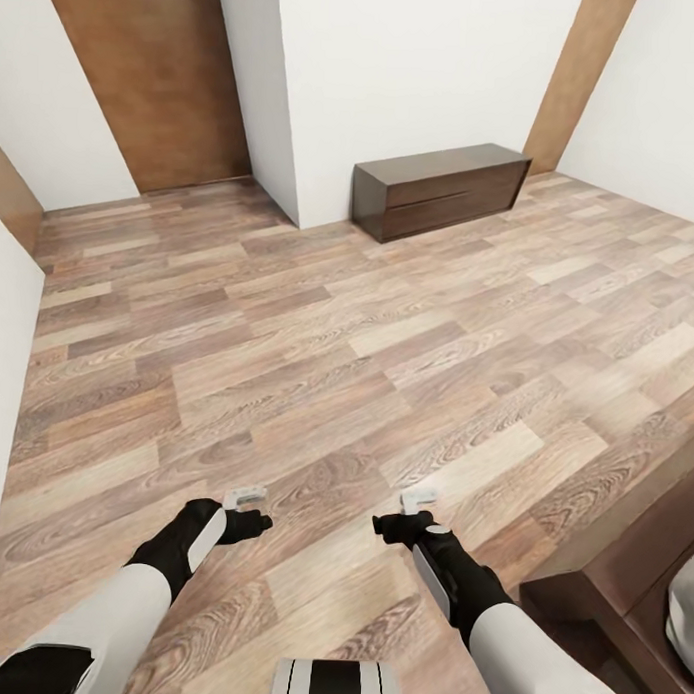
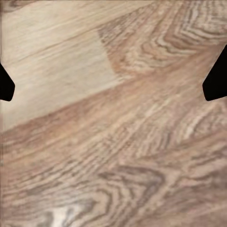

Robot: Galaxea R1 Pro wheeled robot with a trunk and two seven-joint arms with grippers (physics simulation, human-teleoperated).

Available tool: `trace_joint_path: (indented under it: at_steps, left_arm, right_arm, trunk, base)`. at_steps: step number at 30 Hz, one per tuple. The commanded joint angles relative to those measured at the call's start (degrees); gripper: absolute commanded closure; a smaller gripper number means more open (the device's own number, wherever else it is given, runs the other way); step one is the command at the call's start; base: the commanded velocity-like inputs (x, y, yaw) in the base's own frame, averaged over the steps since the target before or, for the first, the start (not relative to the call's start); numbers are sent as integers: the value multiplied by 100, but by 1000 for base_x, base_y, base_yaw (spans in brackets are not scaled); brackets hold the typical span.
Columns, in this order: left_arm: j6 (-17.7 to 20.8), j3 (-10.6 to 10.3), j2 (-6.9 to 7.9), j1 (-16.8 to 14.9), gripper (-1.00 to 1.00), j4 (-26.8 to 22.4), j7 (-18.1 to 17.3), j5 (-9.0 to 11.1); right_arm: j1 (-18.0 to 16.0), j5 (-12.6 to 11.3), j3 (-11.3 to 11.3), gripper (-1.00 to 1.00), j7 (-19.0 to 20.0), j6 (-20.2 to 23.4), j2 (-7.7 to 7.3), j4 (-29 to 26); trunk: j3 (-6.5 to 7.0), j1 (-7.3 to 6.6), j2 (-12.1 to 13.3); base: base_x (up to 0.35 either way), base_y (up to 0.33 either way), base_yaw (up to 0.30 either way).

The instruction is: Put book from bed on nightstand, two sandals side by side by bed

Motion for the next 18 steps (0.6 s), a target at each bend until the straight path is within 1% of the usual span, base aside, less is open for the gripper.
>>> trace_joint_path:
  at_steps: [1,14,18]
  left_arm:
    - [23,-21,4,-1,-100,-8,15,33]
    - [22,-21,14,-1,-100,1,15,39]
    - [22,-21,15,-1,-100,2,15,40]
  right_arm:
    - [-1,-38,20,-100,-8,31,-3,-10]
    - [-1,-42,38,-100,-18,27,15,-8]
    - [-1,-42,41,-100,-24,19,24,-8]
  trunk:
    - [-4,2,-1]
    - [-4,2,-1]
    - [-4,2,-1]
  base:
    - [331,0,0]
    - [331,1,0]
    - [331,61,0]
